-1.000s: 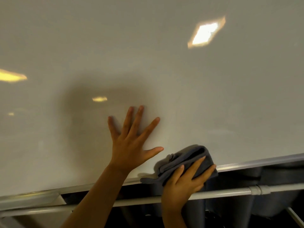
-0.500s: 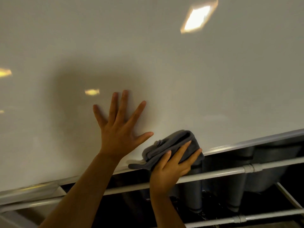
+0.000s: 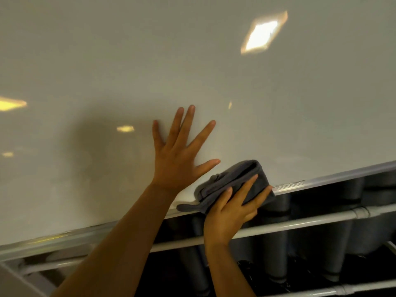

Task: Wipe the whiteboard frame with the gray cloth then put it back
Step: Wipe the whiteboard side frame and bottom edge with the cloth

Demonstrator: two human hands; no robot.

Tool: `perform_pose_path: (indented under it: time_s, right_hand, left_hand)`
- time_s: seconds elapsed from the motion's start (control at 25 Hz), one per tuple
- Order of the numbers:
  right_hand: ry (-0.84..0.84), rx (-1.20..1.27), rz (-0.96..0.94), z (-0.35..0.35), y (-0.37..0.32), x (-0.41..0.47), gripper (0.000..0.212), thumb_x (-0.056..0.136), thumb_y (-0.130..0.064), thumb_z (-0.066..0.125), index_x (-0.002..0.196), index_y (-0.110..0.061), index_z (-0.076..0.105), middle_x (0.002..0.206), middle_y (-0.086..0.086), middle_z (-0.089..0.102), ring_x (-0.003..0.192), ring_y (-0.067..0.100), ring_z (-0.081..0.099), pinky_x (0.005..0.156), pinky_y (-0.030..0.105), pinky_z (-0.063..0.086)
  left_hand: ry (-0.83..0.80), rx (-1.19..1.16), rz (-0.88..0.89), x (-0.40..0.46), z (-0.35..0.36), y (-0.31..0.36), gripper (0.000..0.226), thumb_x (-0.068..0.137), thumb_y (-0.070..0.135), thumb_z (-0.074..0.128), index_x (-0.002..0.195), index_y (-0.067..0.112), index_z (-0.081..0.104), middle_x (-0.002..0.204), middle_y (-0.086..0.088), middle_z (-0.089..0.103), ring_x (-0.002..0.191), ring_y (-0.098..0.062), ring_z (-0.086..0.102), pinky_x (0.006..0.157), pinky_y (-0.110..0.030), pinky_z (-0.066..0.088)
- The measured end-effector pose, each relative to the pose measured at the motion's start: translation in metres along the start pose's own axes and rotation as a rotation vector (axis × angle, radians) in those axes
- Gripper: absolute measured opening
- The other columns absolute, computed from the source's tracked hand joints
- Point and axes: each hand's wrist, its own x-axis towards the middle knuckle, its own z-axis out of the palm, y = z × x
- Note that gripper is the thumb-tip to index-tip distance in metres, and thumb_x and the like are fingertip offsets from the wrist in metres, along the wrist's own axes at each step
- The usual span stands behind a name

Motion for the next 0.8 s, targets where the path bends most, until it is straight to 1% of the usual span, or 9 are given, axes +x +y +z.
perform_pose_path:
  time_s: [0.2,0.4,0.6,0.68,0.8]
  right_hand:
    - [0.011,0.014,-0.016,0.017,-0.003,-0.024,0.052,0.094,-0.036,0.031,0.144,-0.031,0.015,0.155,0.009,0.000,0.126,0.039,0.028,0.096,0.035,0.027]
    - [-0.014,0.004,0.008,0.046,-0.019,-0.072,0.052,0.093,-0.039,0.026,0.143,-0.031,0.015,0.155,0.009,0.000,0.124,0.039,0.028,0.097,0.046,0.036]
    - [-0.046,0.002,0.061,0.076,-0.036,-0.120,0.054,0.093,-0.036,0.029,0.142,-0.037,0.008,0.155,0.008,-0.002,0.125,0.042,0.027,0.097,0.052,0.037]
    - [-0.071,-0.011,0.064,0.086,-0.044,-0.141,0.053,0.093,-0.039,0.027,0.142,-0.037,0.006,0.155,0.008,-0.004,0.125,0.044,0.026,0.097,0.054,0.037]
    - [-0.127,-0.037,0.034,0.102,-0.053,-0.167,0.053,0.090,-0.044,0.022,0.141,-0.035,0.008,0.154,0.007,-0.006,0.124,0.049,0.026,0.097,0.055,0.035]
  left_hand:
    - [-0.007,0.033,0.025,-0.020,0.000,-0.032,0.075,0.084,0.074,0.033,0.146,0.033,0.025,0.154,-0.011,0.019,0.143,-0.028,0.018,0.107,-0.067,0.016]
    - [-0.009,0.037,0.054,-0.053,-0.001,-0.086,0.073,0.085,0.072,0.034,0.146,0.032,0.025,0.154,-0.011,0.016,0.144,-0.024,0.016,0.108,-0.065,0.010]
    - [-0.032,0.036,0.037,-0.083,-0.003,-0.133,0.074,0.085,0.073,0.029,0.147,0.033,0.019,0.155,-0.011,0.015,0.144,-0.026,0.010,0.111,-0.062,0.007]
    - [-0.052,0.038,0.017,-0.098,-0.003,-0.151,0.074,0.085,0.073,0.028,0.147,0.033,0.017,0.157,-0.010,0.014,0.145,-0.026,0.008,0.111,-0.062,0.005]
    - [-0.074,0.035,-0.014,-0.122,-0.001,-0.178,0.076,0.084,0.074,0.028,0.147,0.035,0.014,0.156,-0.009,0.012,0.145,-0.025,0.005,0.110,-0.064,0.004]
